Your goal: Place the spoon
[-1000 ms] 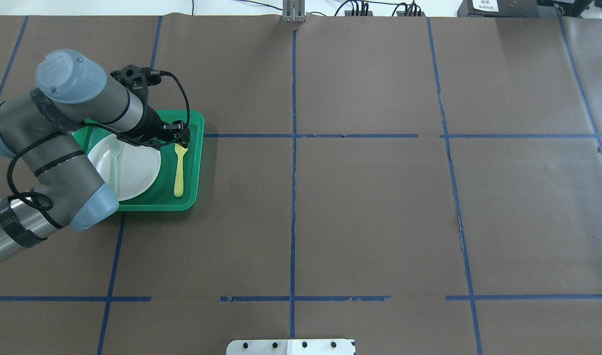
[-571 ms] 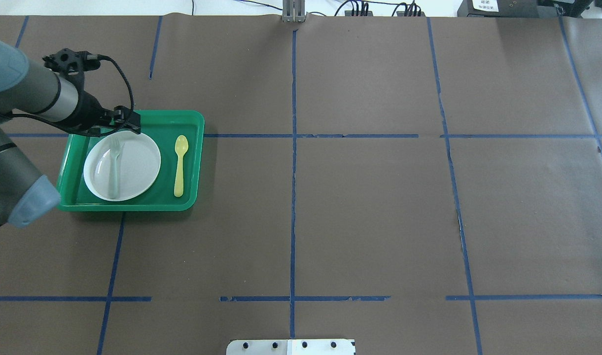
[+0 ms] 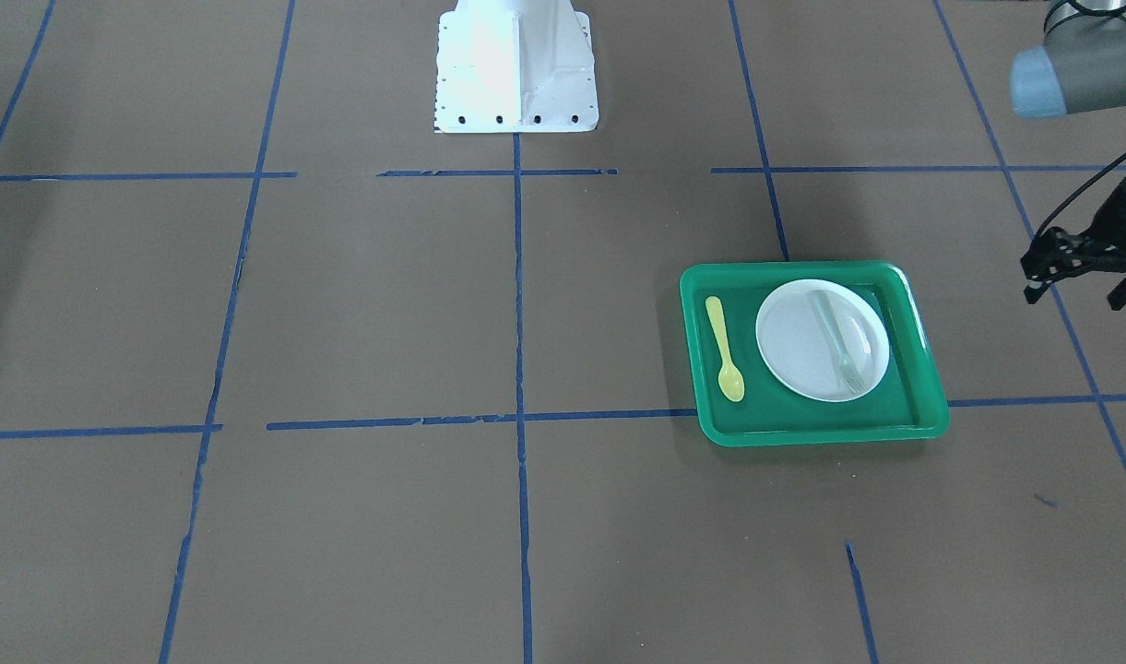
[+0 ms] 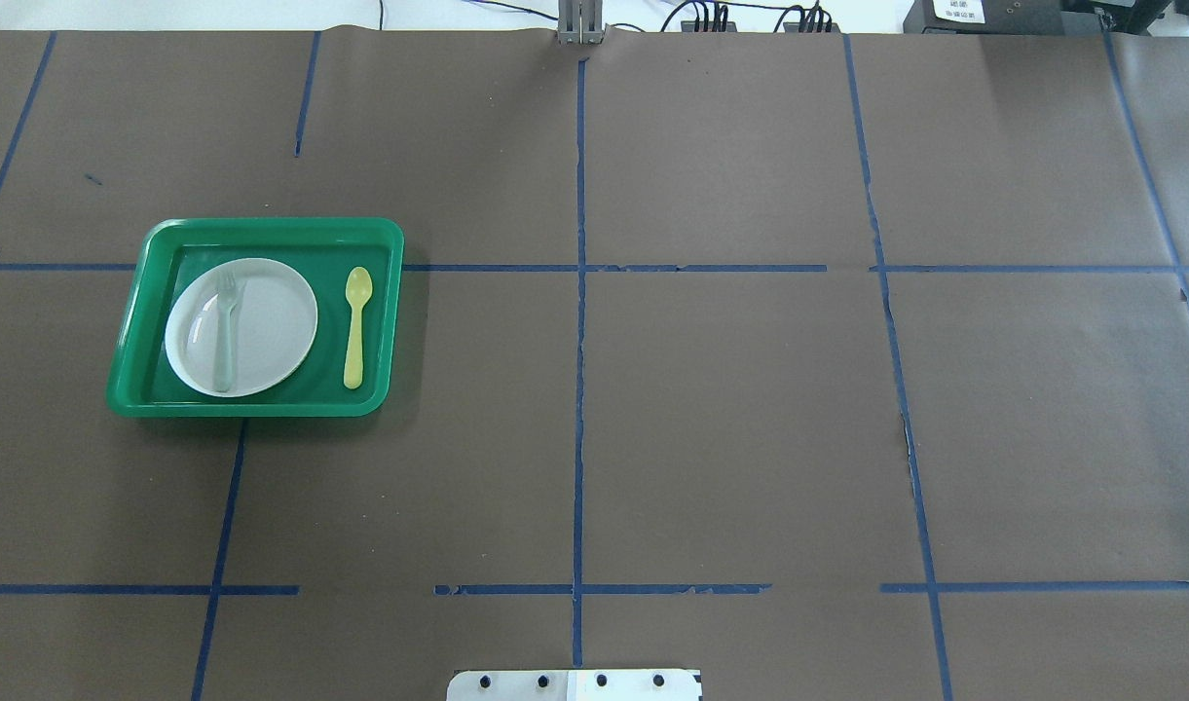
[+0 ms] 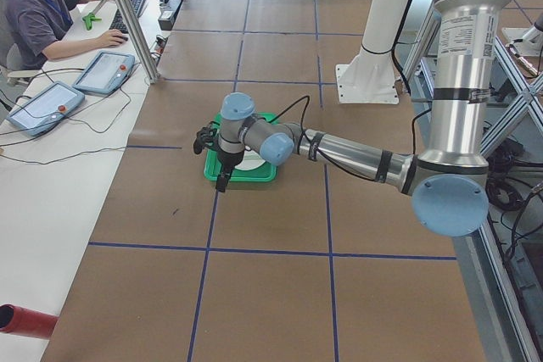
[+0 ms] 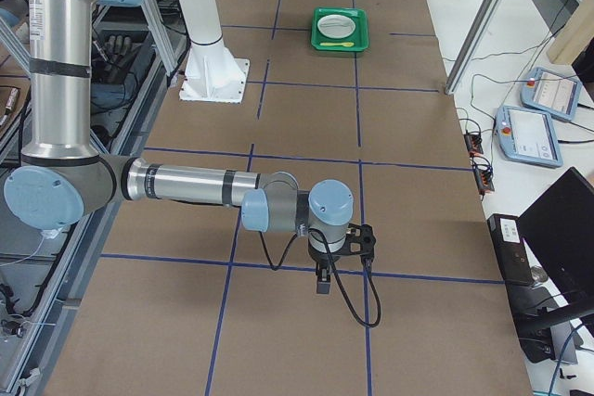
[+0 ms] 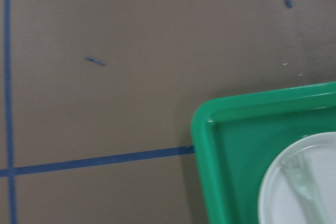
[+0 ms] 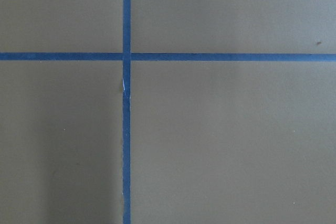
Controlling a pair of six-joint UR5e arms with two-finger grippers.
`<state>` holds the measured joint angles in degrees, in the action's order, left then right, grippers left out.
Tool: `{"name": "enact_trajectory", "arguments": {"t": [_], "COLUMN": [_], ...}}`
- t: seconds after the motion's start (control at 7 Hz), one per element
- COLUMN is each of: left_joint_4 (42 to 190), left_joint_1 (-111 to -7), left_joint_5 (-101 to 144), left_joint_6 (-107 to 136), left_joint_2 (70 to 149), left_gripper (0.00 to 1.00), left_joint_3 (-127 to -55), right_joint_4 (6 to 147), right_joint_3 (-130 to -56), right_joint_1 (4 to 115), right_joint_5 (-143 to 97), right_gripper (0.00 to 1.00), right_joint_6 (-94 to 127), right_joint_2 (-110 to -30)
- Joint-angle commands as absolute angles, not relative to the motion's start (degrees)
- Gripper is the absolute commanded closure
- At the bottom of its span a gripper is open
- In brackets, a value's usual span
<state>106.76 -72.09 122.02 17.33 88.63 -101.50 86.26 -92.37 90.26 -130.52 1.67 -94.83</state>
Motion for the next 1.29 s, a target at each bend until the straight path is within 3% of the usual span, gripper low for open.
{"name": "enact_trajectory", "arguments": {"t": [0.0,0.43,1.14], "left_joint_4": [97.3,87.4,87.8], "left_joint_1": [-82.7,-93.8,-93.6], "left_joint_5": [123.8,129.3,130.1], "left_joint_6": [0.9,-8.3,-8.3], "left_joint_2": [85.8,84.0,84.5], "left_gripper": [0.0,0.0,0.0], "left_joint_3": [-100.5,-99.8,-100.0], "right_joint_4": [86.3,86.3,86.3], "right_joint_3": [-92.4,-92.4,-92.4], "right_joint_1": [90.3,90.3,90.3], "right_joint_5": [-130.5,-130.5,-130.5], "right_gripper": [0.0,0.0,0.0], "right_joint_6": [1.7,1.7,1.7], "right_joint_2": [-94.8,-94.8,-94.8]}}
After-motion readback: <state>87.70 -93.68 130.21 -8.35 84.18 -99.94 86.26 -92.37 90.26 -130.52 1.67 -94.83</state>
